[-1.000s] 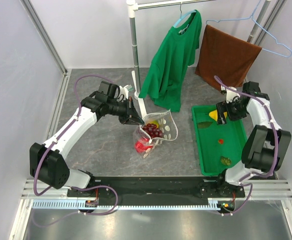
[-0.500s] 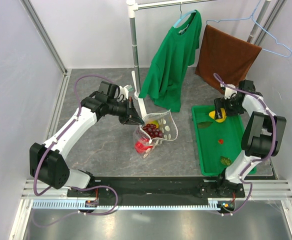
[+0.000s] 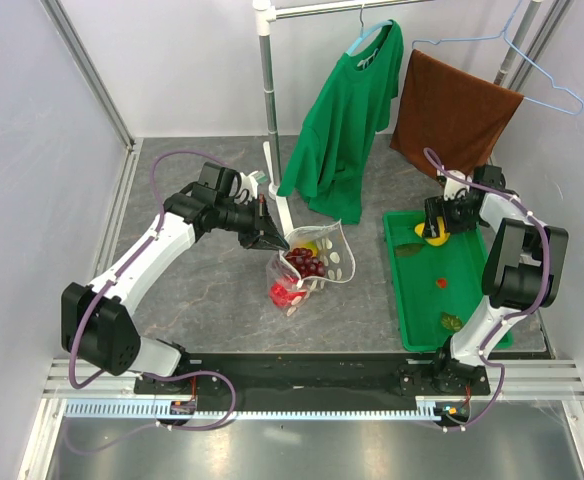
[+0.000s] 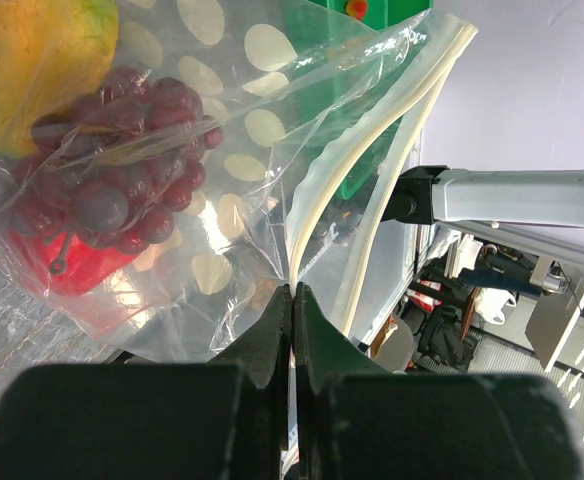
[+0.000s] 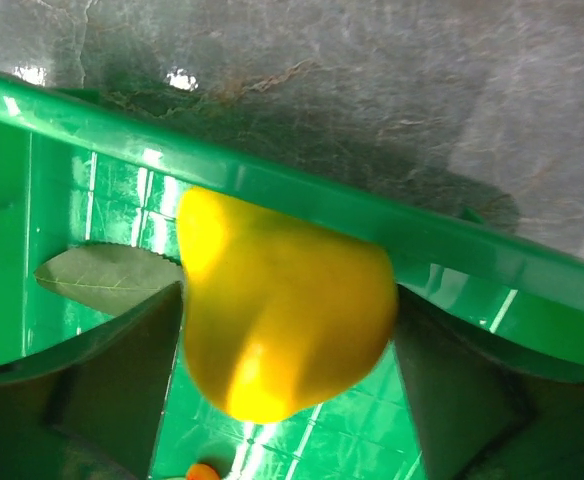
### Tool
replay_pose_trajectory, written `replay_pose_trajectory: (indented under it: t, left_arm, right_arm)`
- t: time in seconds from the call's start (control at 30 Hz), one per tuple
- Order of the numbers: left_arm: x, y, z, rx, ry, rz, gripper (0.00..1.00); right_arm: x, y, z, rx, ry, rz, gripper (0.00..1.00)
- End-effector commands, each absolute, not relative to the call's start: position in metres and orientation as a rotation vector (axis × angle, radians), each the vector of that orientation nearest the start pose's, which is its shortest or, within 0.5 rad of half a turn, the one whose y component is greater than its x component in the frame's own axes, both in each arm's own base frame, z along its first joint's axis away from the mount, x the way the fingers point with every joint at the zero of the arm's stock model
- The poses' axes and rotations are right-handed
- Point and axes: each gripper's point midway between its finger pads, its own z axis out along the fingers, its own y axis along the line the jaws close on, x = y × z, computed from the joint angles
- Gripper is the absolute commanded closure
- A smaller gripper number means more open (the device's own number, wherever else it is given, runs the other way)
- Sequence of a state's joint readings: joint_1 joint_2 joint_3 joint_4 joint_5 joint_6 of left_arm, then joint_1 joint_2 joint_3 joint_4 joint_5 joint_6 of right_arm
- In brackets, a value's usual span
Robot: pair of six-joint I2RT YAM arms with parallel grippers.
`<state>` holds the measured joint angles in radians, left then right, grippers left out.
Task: Place the food in the zip-top bag and seal the zipper
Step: Pick up the fake fruit from the bin, then place the fake fruit in the zipper food storage bag.
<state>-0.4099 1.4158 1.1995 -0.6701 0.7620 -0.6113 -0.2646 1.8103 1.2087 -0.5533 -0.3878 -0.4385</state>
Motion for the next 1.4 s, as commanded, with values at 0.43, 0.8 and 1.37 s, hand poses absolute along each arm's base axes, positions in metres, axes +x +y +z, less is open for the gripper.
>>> replay_pose_trajectory:
  t: [0.43, 0.8, 1.37]
  left_arm:
    - [0.243, -0.255, 0.226, 0.179, 2.548, -1.360, 0.98]
    - [0.245, -0.254, 0.228, 0.172, 2.548, -1.362, 0.98]
    - [0.246, -0.252, 0.230, 0.156, 2.549, -1.377, 0.98]
  right_arm:
    - [0.337, 0.025, 0.183, -0.496, 2.252, 0.671, 0.40]
    - [0.279, 0.179, 0.319, -0.826, 1.845, 0.910, 0.45]
    - [0.259, 0.275, 0.237, -1.221, 1.967, 0.641, 0.46]
